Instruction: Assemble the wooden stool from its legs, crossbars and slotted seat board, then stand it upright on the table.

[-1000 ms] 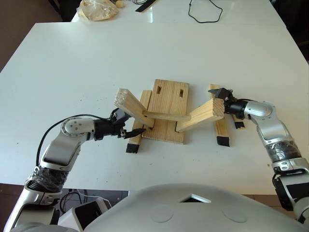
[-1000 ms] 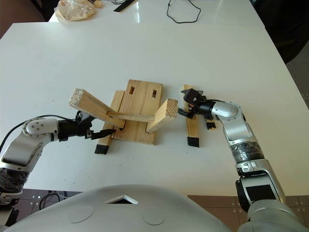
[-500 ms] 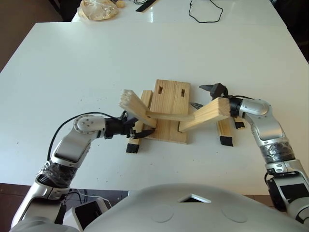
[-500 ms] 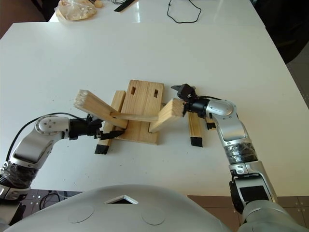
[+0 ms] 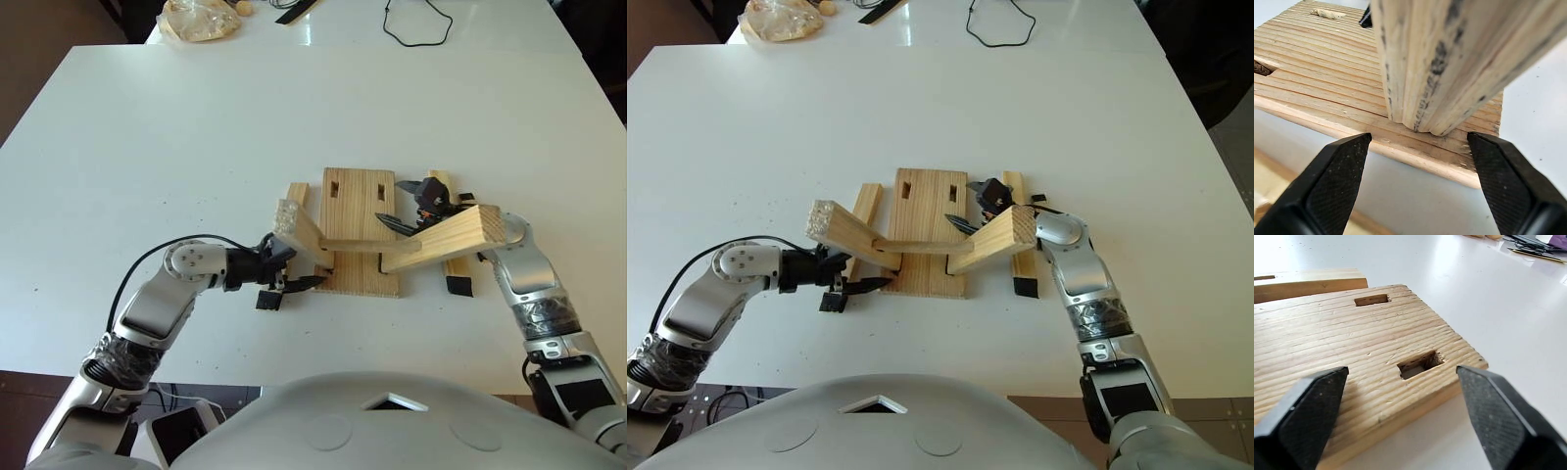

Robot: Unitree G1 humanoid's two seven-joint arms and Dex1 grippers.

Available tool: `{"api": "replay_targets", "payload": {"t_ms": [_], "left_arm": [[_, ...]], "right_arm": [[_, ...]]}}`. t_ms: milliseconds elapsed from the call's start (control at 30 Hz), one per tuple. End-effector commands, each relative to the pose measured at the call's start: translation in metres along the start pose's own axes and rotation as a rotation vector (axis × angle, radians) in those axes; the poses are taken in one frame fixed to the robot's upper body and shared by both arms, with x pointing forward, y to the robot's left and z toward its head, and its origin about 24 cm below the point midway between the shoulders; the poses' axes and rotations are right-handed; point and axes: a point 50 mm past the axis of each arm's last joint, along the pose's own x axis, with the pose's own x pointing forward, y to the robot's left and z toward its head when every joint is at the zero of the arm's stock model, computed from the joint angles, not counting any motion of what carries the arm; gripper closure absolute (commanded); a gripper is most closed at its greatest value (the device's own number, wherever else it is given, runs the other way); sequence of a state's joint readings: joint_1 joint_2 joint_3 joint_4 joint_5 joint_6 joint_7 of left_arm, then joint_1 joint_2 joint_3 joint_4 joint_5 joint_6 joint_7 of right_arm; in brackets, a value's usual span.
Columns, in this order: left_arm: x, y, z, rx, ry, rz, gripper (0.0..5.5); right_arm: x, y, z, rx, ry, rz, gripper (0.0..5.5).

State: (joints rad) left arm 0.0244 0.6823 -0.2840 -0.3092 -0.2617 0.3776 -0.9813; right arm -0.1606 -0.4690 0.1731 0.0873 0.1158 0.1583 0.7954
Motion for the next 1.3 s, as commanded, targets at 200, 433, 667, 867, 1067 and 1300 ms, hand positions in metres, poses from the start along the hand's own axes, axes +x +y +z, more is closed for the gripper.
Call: {"api": "replay_targets", "payload": {"t_ms": [200,433,667,867,1067,1300], "left_arm": [[-0.010,-0.002,-0.013,-0.066,0.027,0.064,1.86],[-0.010,0.009,-0.016,-0.070,0.041,0.124,1.86],[-0.010,0.018,-0.018,-0.071,0.059,0.166,1.86],[-0.006,0.018,-0.013,-0.065,0.032,0.163,1.86],[-0.007,0.017,-0.013,-0.067,0.030,0.164,1.86],[-0.006,0.016,-0.014,-0.071,0.029,0.166,1.86]], "right_arm": [[-0.082,-0.037,0.064,0.210,-0.377,-0.133,1.44],[-0.136,-0.008,0.153,0.337,-0.860,0.272,1.44],[-0.138,0.029,0.200,0.253,-0.919,0.472,1.44],[-0.117,0.049,0.212,0.169,-0.783,0.509,1.44],[-0.114,0.051,0.210,0.120,-0.738,0.504,1.44],[-0.102,0.066,0.179,0.092,-0.571,0.563,1.44]]}}
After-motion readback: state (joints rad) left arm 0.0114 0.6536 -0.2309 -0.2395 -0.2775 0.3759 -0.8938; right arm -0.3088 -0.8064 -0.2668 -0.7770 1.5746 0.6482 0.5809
